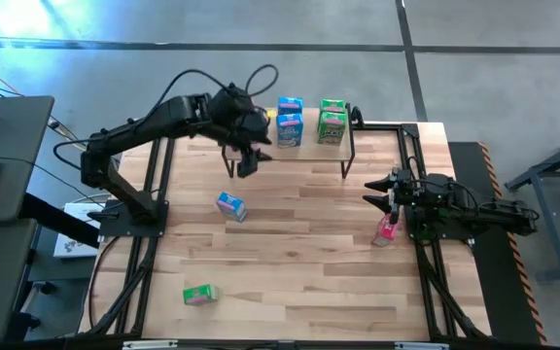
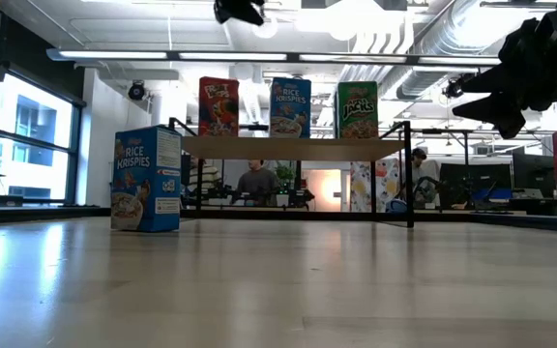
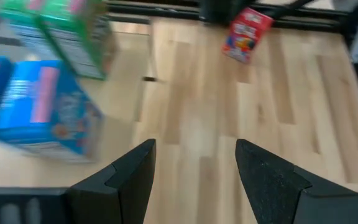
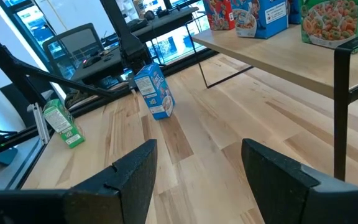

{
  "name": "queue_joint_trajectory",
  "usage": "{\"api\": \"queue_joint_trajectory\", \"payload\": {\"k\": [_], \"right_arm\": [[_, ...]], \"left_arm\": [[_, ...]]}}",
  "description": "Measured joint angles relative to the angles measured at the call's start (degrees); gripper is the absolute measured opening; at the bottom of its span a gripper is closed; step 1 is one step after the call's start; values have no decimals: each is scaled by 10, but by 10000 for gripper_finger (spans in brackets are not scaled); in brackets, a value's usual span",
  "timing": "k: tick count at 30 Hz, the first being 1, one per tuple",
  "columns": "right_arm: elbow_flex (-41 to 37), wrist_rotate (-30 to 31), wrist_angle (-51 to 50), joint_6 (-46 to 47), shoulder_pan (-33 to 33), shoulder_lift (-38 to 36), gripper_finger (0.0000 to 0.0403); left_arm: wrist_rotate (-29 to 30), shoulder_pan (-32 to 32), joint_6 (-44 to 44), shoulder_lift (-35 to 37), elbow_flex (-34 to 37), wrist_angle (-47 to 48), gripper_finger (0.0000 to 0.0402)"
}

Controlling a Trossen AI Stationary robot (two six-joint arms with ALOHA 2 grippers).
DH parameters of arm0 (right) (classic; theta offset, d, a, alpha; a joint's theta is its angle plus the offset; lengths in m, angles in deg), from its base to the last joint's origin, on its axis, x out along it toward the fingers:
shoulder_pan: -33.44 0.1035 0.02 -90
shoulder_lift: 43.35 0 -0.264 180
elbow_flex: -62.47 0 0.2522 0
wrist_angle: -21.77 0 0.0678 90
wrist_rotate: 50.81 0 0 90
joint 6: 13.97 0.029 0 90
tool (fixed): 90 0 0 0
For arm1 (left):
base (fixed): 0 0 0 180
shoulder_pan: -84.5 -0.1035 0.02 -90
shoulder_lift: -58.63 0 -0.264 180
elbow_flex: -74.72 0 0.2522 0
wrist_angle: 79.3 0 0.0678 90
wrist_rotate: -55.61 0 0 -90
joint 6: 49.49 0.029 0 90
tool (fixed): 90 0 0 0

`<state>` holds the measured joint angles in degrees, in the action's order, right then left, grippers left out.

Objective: Stack cereal on shelf
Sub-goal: Put the green cereal box on the shelf aligned with the other green cereal boxes

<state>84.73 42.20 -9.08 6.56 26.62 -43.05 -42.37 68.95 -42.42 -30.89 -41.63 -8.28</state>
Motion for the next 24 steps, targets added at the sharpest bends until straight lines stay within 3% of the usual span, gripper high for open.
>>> {"api": "queue_joint_trajectory", "payload": {"k": [12, 24], "right_arm": [[0, 0, -4, 0, 0, 0, 227], [0, 0, -5, -25, 0, 0, 227]], "left_arm": [[0, 91, -81, 0, 0, 16, 213], [36, 144, -284, 0, 0, 16, 213]]}}
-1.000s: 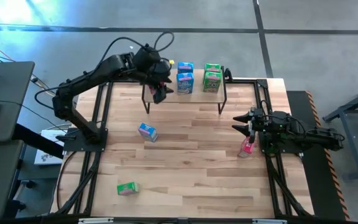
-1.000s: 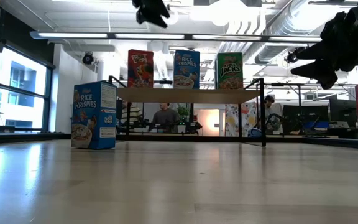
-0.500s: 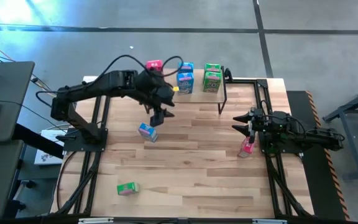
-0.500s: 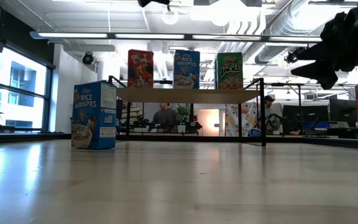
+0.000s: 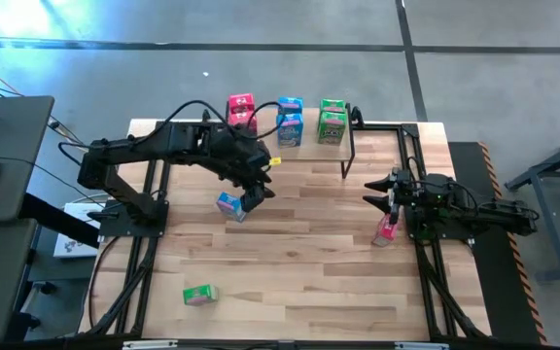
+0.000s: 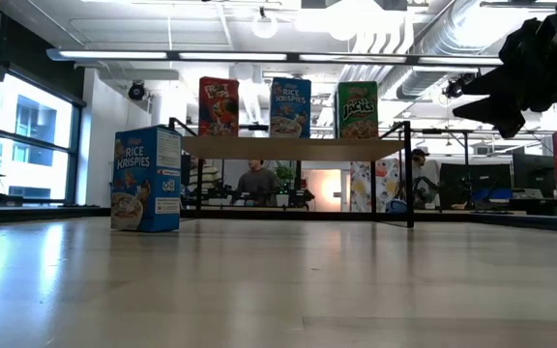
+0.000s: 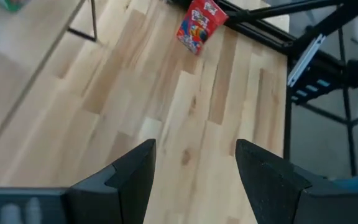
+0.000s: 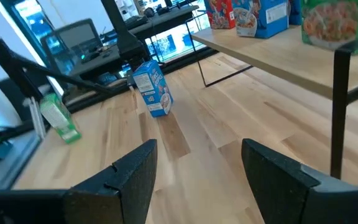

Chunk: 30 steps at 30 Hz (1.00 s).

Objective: Stack cereal on shelf
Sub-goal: Put the green cereal box on the shelf aligned with the other green cereal boxes

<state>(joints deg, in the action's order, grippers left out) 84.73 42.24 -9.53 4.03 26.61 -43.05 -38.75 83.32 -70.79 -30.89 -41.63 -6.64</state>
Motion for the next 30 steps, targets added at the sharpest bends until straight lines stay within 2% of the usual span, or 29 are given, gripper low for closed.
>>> {"api": "queue_joint_trajectory", "payload": {"k": [6, 11, 19, 30], "right_arm": [[0, 0, 0, -63, 0, 0, 227], [0, 0, 0, -62, 0, 0, 227], [0, 0, 0, -61, 0, 0, 227], [0, 0, 0, -61, 0, 0, 227]], "left_arm": [[1, 27, -95, 0, 0, 6, 213], [1, 62, -152, 0, 0, 51, 213], [1, 135, -207, 0, 0, 147, 213], [2, 243, -235, 0, 8, 153, 213]]}}
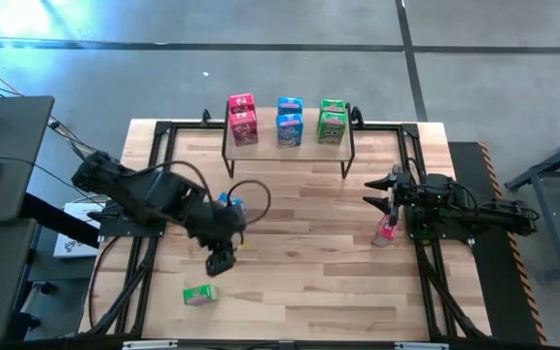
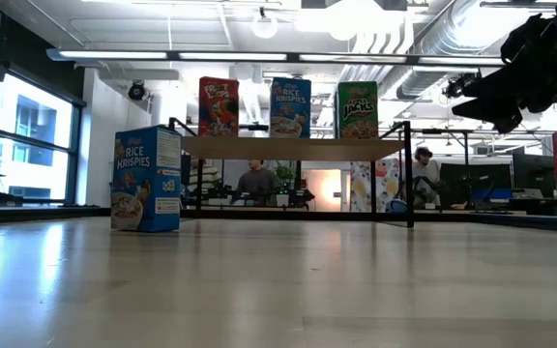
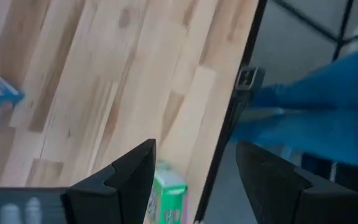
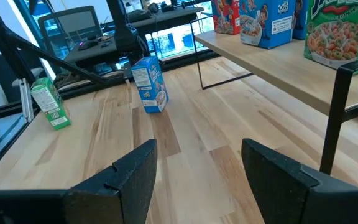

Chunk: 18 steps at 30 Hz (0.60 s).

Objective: Stack cereal on shelf
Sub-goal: Put the green cereal box on the shelf aligned with the other green cereal boxes

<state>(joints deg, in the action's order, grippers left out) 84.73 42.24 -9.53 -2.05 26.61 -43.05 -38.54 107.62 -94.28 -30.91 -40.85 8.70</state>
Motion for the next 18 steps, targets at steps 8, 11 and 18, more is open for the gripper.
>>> {"api": "queue_joint_trajectory", "payload": {"k": [8, 11, 18], "right_arm": [[0, 0, 0, 0, 0, 0, 227], [0, 0, 0, 0, 0, 0, 227], [0, 0, -2, 0, 0, 0, 227]], "left_arm": [[13, 73, -89, -1, 36, 26, 213], [39, 99, -124, -1, 42, 26, 213], [45, 147, -180, -1, 66, 28, 213]]}}
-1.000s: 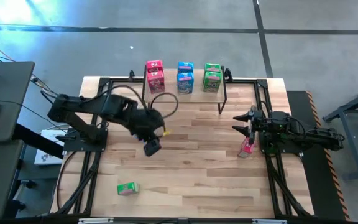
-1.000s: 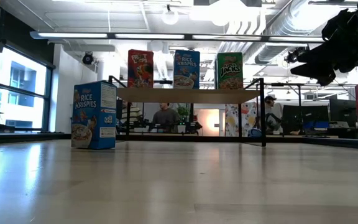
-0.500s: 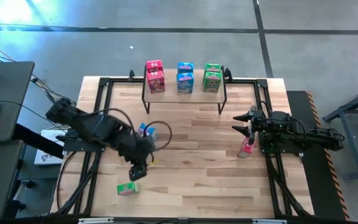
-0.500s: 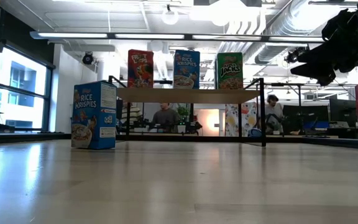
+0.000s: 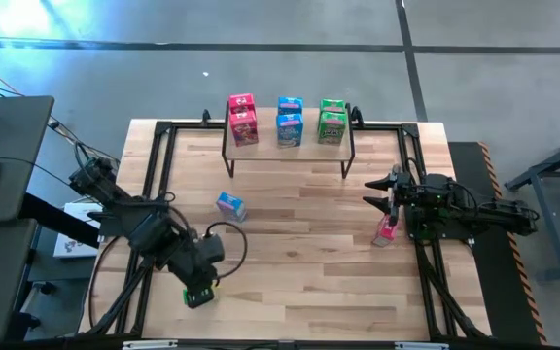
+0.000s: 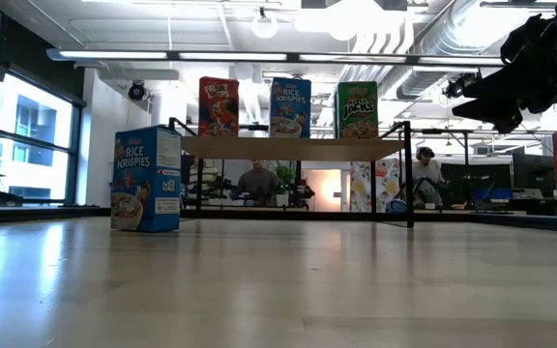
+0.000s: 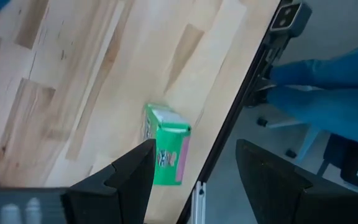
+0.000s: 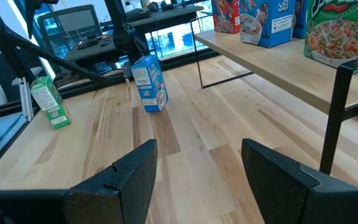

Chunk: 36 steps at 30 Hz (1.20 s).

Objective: Stack cereal on shelf
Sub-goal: Put the green cereal box on the shelf aligned with the other green cereal boxes

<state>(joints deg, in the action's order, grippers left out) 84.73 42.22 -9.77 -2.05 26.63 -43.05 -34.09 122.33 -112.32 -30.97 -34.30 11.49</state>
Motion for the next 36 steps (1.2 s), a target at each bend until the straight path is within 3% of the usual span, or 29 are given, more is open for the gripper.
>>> {"api": "queue_joint_trajectory", "payload": {"k": [13, 36], "right_arm": [[0, 0, 0, 0, 0, 0, 227], [0, 0, -2, 0, 0, 0, 227]], "left_arm": [[30, 47, -28, -4, 0, 26, 213], [44, 101, -76, -105, 0, 8, 213]]}}
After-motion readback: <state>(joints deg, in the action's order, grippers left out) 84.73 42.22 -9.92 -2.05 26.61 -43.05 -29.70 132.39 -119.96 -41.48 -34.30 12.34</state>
